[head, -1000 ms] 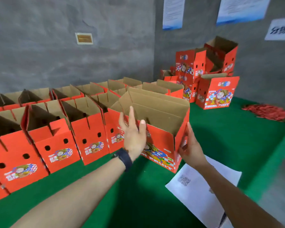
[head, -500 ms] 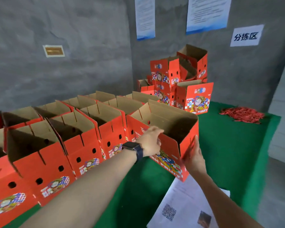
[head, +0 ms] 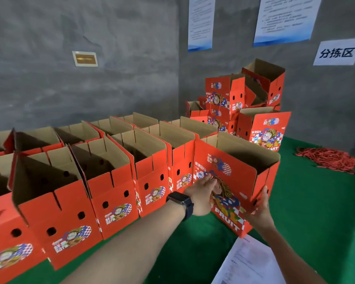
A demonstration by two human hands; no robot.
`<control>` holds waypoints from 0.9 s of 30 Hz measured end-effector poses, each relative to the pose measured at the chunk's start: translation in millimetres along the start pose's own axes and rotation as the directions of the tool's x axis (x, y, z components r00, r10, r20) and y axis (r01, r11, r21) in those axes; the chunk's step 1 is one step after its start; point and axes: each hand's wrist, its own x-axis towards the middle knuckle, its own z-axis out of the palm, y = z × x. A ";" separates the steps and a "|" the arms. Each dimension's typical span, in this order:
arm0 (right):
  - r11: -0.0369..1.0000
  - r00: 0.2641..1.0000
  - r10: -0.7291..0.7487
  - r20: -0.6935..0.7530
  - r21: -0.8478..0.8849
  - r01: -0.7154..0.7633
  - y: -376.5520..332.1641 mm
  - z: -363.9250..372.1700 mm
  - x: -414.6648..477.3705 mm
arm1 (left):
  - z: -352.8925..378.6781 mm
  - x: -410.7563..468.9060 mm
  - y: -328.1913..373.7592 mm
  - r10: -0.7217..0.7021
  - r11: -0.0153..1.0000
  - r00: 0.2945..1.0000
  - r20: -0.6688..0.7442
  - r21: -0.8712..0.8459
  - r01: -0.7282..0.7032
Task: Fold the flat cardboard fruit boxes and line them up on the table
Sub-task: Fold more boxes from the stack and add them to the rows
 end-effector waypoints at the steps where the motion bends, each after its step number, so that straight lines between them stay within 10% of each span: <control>1: 1.000 1.000 0.009 0.024 0.020 -0.010 -2.1 2.4 1.3 | 0.0 -2.2 -5.6 -0.025 1.000 1.000 -0.002 -0.008 0.025; 10: 0.937 0.963 0.206 -0.173 -0.250 -0.246 -38.5 10.8 2.9 | 9.2 -55.1 -76.1 -0.257 0.962 0.966 -0.039 -0.102 0.252; 18: 0.845 0.883 0.464 -0.066 0.332 -0.419 -72.4 88.5 -53.6 | 21.8 -196.7 -150.0 -0.436 0.875 0.889 -0.137 -0.297 0.383; 23: 0.995 0.992 0.076 0.102 0.057 -0.083 -141.5 174.3 -128.6 | 39.0 -325.5 -189.1 -0.627 0.754 0.756 -0.188 -0.392 0.527; 27: 0.895 0.823 -0.400 0.402 -0.022 0.446 -200.2 246.5 -224.5 | 50.1 -432.4 -207.5 -0.790 0.583 0.564 -0.240 -0.577 0.572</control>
